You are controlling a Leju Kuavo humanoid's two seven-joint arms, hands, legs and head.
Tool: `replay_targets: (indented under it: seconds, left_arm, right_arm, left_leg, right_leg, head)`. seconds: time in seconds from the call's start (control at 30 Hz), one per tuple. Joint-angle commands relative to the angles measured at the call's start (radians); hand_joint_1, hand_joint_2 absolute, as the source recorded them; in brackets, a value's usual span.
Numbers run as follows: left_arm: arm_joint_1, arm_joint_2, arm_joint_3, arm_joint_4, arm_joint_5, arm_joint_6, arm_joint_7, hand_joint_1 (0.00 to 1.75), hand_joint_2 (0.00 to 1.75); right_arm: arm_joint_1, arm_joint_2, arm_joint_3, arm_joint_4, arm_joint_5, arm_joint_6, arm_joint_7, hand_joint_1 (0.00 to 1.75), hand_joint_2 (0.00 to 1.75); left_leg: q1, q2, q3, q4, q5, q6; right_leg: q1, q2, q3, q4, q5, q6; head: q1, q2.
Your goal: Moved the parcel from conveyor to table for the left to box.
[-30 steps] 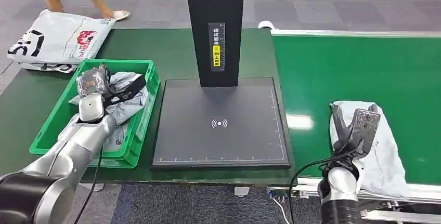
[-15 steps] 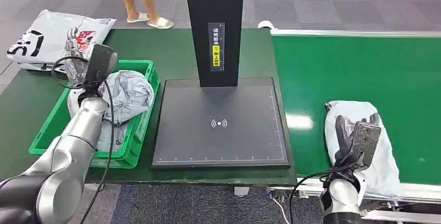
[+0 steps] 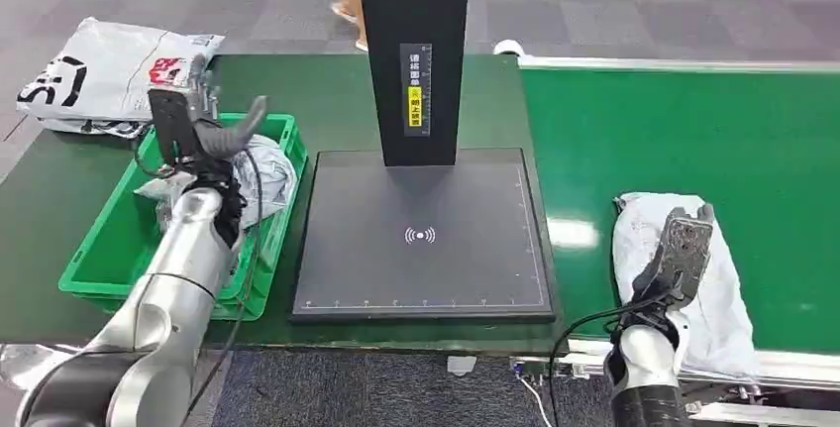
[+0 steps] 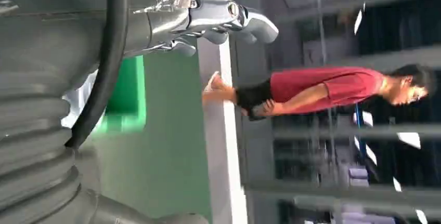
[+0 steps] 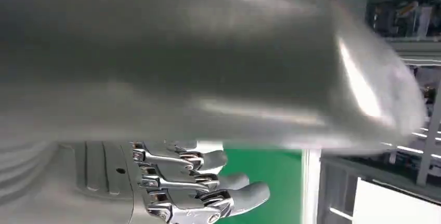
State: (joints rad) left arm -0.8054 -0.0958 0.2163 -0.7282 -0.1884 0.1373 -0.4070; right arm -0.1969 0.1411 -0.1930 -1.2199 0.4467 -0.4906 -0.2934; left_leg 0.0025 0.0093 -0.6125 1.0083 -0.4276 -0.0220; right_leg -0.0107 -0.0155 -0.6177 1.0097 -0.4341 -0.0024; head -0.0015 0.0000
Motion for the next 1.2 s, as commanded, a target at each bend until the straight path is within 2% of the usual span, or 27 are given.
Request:
replay_targets:
  seconds: [0.03,0.13,0.17,0.2,0.23,0.27,0.3,0.37,0.4,0.57,0.63,0.67,0.77,0.9,0.93,1.0,1.07,1.17,1.2]
  left_arm:
    - [0.014,-0.125,-0.255,0.074,0.066,-0.122,-0.012,0.0,1.75]
    - [-0.016,-0.191,-0.36,0.162,0.104,-0.105,-0.018,0.0,1.75]
    - [-0.037,-0.213,-0.391,0.198,0.118,-0.097,-0.015,0.0,1.75]
    - [-0.04,-0.222,-0.394,0.2,0.121,-0.088,-0.013,0.0,1.75]
    - [-0.062,-0.233,-0.421,0.229,0.128,-0.093,-0.011,0.0,1.75]
    - [-0.078,-0.248,-0.44,0.247,0.134,-0.099,-0.001,0.0,1.75]
    - [-0.086,-0.253,-0.451,0.25,0.139,-0.091,0.009,0.0,1.75]
    - [-0.097,-0.253,-0.561,0.258,0.232,-0.088,0.033,0.0,1.75]
    - [-0.097,-0.253,-0.561,0.258,0.232,-0.088,0.033,0.0,1.75]
    - [-0.098,-0.253,-0.59,0.257,0.259,-0.077,0.035,0.0,1.75]
    - [-0.108,-0.253,-0.598,0.283,0.265,-0.081,0.033,0.0,1.75]
    - [-0.116,-0.253,-0.605,0.295,0.276,-0.082,0.031,0.0,1.75]
    - [-0.122,-0.252,-0.599,0.312,0.272,-0.073,0.023,0.0,1.75]
    - [-0.107,-0.247,-0.58,0.298,0.26,-0.08,0.013,0.0,1.75]
    - [-0.103,-0.248,-0.576,0.291,0.25,-0.085,0.012,0.0,1.75]
    - [-0.102,-0.249,-0.574,0.29,0.247,-0.086,0.012,0.0,1.75]
    - [-0.1,-0.252,-0.567,0.29,0.226,-0.102,0.014,0.0,1.75]
    - [-0.091,-0.25,-0.564,0.284,0.201,-0.11,0.006,0.0,1.75]
    - [-0.088,-0.248,-0.564,0.283,0.197,-0.109,0.004,0.0,1.75]
  right_arm:
    - [-0.153,-0.126,0.021,0.342,0.067,-0.066,0.018,0.0,1.75]
    - [-0.294,-0.177,0.041,0.595,0.14,-0.139,0.032,0.0,1.75]
    - [-0.352,-0.189,0.056,0.687,0.188,-0.179,0.07,0.0,1.75]
    - [-0.362,-0.19,0.057,0.693,0.19,-0.177,0.072,0.0,1.75]
    - [-0.387,-0.195,0.055,0.73,0.251,-0.208,0.116,0.0,1.75]
    - [-0.397,-0.196,0.044,0.74,0.335,-0.208,0.19,0.0,1.75]
    - [-0.402,-0.192,0.041,0.742,0.344,-0.208,0.196,0.0,1.75]
    - [-0.407,-0.198,0.025,0.783,0.505,-0.208,0.316,0.0,1.75]
    - [-0.407,-0.198,0.025,0.783,0.505,-0.208,0.316,0.0,1.75]
    - [-0.403,-0.197,0.014,0.781,0.514,-0.208,0.313,0.0,1.75]
    - [-0.418,-0.195,0.026,0.83,0.546,-0.2,0.347,0.0,1.75]
    - [-0.429,-0.192,0.051,0.861,0.6,-0.185,0.407,0.0,1.75]
    - [-0.422,-0.173,0.065,0.877,0.656,-0.131,0.482,0.0,1.75]
    - [-0.409,-0.163,0.061,0.9,0.679,0.003,0.52,0.0,1.75]
    - [-0.402,-0.164,0.069,0.912,0.698,0.087,0.55,0.0,1.75]
    - [-0.391,-0.162,0.068,0.907,0.7,0.081,0.548,0.0,1.75]
    - [-0.369,-0.167,0.07,0.933,0.7,0.307,0.566,0.0,1.75]
    - [-0.305,-0.168,0.074,0.951,0.701,0.454,0.563,0.0,1.75]
    - [-0.292,-0.166,0.074,0.953,0.701,0.452,0.559,0.0,1.75]
  left_leg:
    - [0.001,-0.004,0.005,-0.003,0.0,0.001]
    - [-0.002,-0.003,0.002,-0.001,0.0,0.001]
    - [-0.002,-0.006,0.002,-0.001,0.0,0.002]
    - [-0.002,-0.006,0.001,0.001,0.0,0.003]
    - [-0.002,-0.006,0.002,0.0,0.0,0.003]
    - [-0.002,-0.005,0.001,0.001,0.0,0.003]
    - [-0.003,-0.006,-0.002,0.003,0.0,0.004]
    - [-0.001,-0.007,-0.001,0.003,0.001,0.005]
    - [-0.002,-0.004,-0.001,0.003,0.0,0.004]
    - [-0.003,-0.004,-0.001,0.002,0.0,0.004]
    - [-0.003,-0.003,-0.001,0.002,0.0,0.004]
    - [-0.003,-0.002,0.0,0.002,-0.001,0.004]
    - [-0.002,-0.001,0.003,0.0,-0.001,0.004]
    - [-0.002,0.0,0.001,0.001,-0.001,0.004]
    - [-0.001,0.0,0.003,0.0,-0.001,0.004]
    - [-0.002,-0.001,0.0,0.001,0.0,0.004]
    - [-0.002,-0.001,0.003,0.0,-0.001,0.004]
    - [-0.001,-0.003,0.004,-0.001,-0.001,0.004]
    - [-0.002,-0.004,0.003,0.0,-0.001,0.004]
  right_leg:
    - [0.0,-0.002,0.007,-0.005,0.0,0.001]
    - [0.0,-0.003,0.003,-0.002,0.0,0.001]
    - [0.0,-0.005,0.005,-0.004,0.0,0.002]
    - [0.0,-0.005,0.003,-0.003,0.0,0.003]
    - [0.0,-0.004,0.005,-0.003,0.0,0.003]
    - [0.0,-0.003,0.004,-0.003,0.001,0.003]
    - [-0.002,-0.004,0.001,-0.001,0.001,0.004]
    - [-0.002,-0.005,0.003,-0.002,0.001,0.005]
    - [-0.003,-0.002,0.001,-0.001,0.002,0.005]
    - [-0.004,-0.002,0.001,-0.001,0.002,0.005]
    - [-0.004,-0.001,0.001,-0.001,0.002,0.005]
    - [-0.003,0.0,0.002,-0.001,0.002,0.005]
    - [-0.002,0.003,0.004,-0.004,0.003,0.005]
    - [-0.003,0.003,0.002,-0.002,0.002,0.005]
    - [-0.002,0.003,0.004,-0.004,0.003,0.005]
    - [-0.003,0.001,0.001,-0.001,0.002,0.005]
    - [-0.003,0.003,0.004,-0.003,0.002,0.005]
    - [-0.002,0.0,0.006,-0.005,0.001,0.005]
    - [-0.003,-0.002,0.005,-0.004,0.001,0.005]
  head:
    - [0.0,0.0]
    - [0.0,0.0]
    - [0.0,0.0]
    - [0.0,0.0]
    - [0.0,0.0]
    - [0.0,0.0]
    - [0.0,0.0]
    - [0.0,0.0]
    - [0.0,0.0]
    - [0.0,0.0]
    - [0.0,0.0]
    - [0.0,0.0]
    - [0.0,0.0]
    - [0.0,0.0]
    - [0.0,0.0]
    - [0.0,0.0]
    - [0.0,0.0]
    - [0.0,0.0]
    - [0.0,0.0]
